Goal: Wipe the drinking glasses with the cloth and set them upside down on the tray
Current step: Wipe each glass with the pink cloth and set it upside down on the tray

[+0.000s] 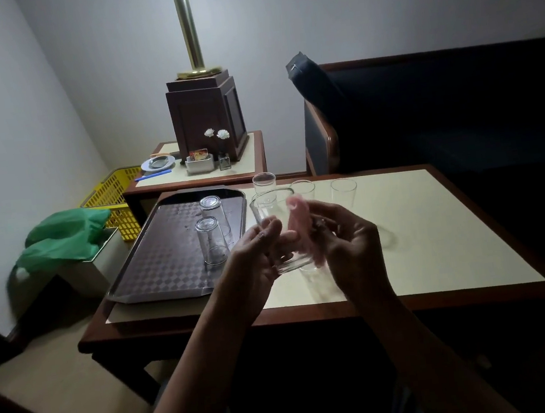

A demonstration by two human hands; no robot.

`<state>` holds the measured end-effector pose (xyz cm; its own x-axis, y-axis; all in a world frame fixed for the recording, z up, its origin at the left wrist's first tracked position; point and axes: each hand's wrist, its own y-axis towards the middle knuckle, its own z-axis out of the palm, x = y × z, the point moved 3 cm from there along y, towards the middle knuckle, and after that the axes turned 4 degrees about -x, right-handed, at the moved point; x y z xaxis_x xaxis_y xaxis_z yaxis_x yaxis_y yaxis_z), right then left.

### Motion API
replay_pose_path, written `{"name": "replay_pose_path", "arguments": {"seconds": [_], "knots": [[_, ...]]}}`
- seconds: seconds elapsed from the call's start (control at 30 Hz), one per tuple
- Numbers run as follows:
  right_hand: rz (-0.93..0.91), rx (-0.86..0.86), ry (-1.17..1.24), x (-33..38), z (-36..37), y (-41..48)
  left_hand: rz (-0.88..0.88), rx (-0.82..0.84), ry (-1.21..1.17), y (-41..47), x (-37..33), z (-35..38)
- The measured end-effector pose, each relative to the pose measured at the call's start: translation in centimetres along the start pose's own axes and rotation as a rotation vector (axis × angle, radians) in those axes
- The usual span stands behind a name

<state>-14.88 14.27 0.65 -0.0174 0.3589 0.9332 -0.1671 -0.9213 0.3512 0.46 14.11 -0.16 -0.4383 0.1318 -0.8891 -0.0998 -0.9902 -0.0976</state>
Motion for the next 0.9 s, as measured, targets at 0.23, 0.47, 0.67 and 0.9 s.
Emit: {"name": "replay_pose_path", "arguments": {"seconds": [0.23, 0.47, 0.67, 0.9], "knots": [[-0.032, 0.031, -0.004, -0.3, 0.7, -0.8, -0.026, 0.008, -0.007, 0.0, 0.6, -0.5], [0.017, 0.025, -0.099, -1.0, 0.6, -0.8, 0.037, -0.109, -0.017, -0.2, -0.5, -0.3], [0.132, 0.025, 0.088, -1.5, 0.9, -3.4, 0.081, -0.226, -0.246, -0.4, -0.3, -0.4], [-0.442, -0.175, -0.289, -1.1, 0.3, -3.5, 0.095, -0.303, -0.212, 0.1, -0.1, -0.2]]}}
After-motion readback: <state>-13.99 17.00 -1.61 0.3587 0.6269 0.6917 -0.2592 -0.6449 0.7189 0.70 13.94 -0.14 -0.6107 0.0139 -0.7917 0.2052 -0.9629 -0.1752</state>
